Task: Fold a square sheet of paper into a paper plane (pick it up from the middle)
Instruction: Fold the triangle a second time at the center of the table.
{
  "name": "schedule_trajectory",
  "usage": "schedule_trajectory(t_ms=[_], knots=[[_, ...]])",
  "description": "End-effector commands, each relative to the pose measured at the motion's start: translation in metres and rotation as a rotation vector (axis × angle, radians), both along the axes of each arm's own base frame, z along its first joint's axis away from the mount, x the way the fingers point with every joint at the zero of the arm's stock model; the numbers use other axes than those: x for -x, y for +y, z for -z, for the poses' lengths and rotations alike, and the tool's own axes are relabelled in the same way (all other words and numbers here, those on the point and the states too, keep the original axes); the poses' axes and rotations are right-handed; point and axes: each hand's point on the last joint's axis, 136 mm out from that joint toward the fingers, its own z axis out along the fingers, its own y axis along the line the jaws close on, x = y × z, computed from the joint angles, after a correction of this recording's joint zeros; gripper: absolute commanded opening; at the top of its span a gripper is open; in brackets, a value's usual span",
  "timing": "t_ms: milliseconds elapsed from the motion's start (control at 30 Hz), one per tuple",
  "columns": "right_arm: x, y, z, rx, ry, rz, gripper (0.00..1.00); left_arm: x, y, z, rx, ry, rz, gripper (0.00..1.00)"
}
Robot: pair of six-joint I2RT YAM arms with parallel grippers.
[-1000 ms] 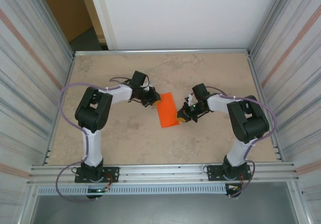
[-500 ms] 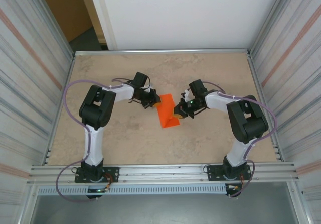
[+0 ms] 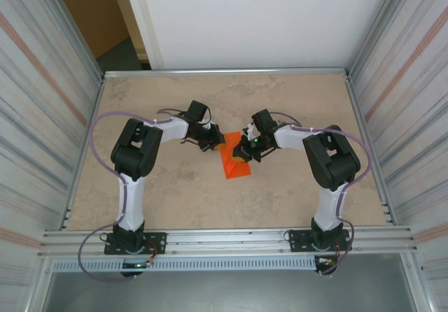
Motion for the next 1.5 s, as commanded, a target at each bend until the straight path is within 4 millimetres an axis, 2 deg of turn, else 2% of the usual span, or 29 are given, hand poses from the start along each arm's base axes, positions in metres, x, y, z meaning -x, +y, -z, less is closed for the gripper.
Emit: schedule_trajectory(t_ms=[0, 433, 867, 1467], knots=[[-0.011, 0.005, 0.002, 0.01, -0.004, 0.032, 0.0, 0.009, -0.001, 0.008, -0.023, 0.034, 0.021, 0.08], [-0.011, 0.014, 0.008, -0.008, 0.006, 0.008, 0.0, 0.01, 0.0, 0.011, -0.026, 0.042, 0.018, 0.08], [-0.005, 0.005, 0.014, 0.068, 0.028, -0.005, 0.0, 0.01, 0.0, 0.01, -0.022, 0.04, 0.016, 0.08], [-0.004, 0.013, 0.014, 0.015, 0.034, -0.026, 0.0, 0.01, -0.001, 0.009, -0.019, 0.042, 0.016, 0.08]])
